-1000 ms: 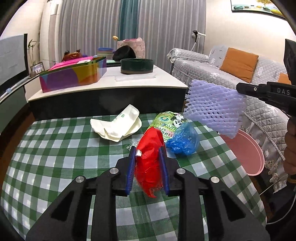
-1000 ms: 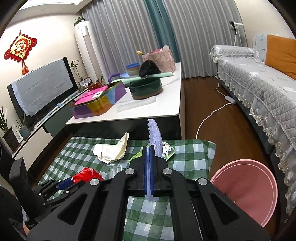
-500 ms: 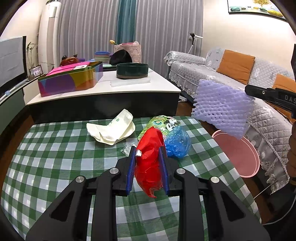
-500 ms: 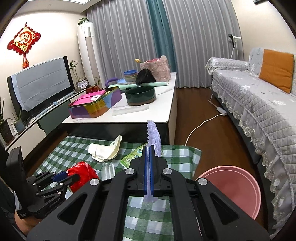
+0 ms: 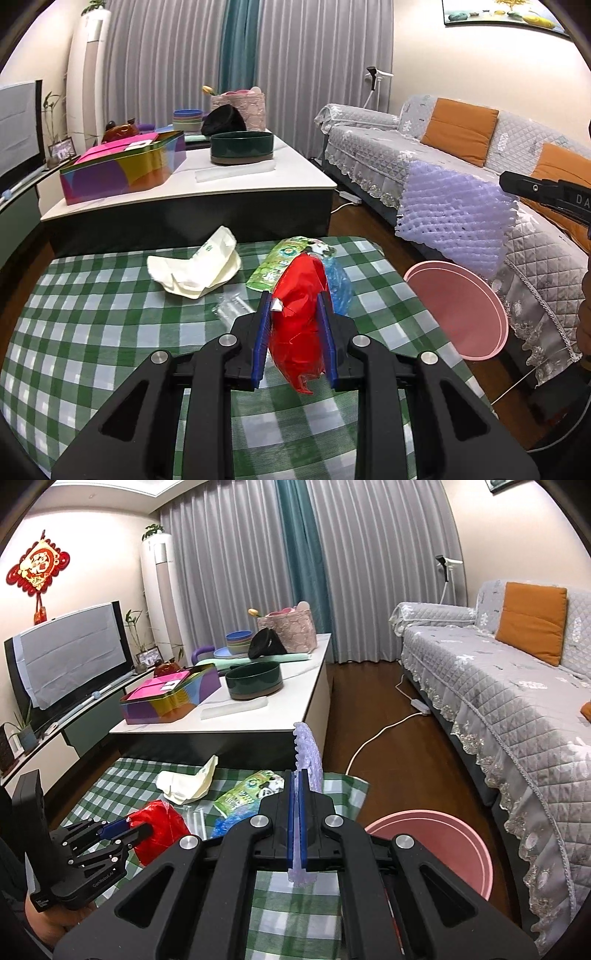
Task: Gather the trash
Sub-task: 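Carry the red bag with the left tool while the right tool carries the lavender net to the bin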
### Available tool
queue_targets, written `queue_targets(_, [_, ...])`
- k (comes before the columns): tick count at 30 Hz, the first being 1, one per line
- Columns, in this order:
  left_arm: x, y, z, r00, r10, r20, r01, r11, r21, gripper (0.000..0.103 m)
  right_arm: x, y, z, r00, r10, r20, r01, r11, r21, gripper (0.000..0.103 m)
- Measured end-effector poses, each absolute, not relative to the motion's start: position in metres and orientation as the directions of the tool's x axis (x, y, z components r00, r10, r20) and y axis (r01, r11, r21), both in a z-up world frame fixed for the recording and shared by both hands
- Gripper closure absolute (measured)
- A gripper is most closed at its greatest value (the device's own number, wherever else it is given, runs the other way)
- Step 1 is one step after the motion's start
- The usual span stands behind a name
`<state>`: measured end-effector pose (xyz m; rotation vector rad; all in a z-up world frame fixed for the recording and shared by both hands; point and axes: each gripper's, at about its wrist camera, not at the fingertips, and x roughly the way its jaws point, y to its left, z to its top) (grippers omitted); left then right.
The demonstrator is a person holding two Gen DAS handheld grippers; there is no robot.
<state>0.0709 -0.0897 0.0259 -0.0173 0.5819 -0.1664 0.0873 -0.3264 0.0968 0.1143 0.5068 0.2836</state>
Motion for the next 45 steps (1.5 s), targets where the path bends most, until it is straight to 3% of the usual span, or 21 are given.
queue_targets(45, [0.117, -0.236, 0.019, 0.742, -0.363, -0.563, 0.395, 0.916, -0.069, 0.079, 0.087, -0.456, 0.064, 0.852, 0.026, -0.523, 0.068, 0.985, 0.159, 0.101])
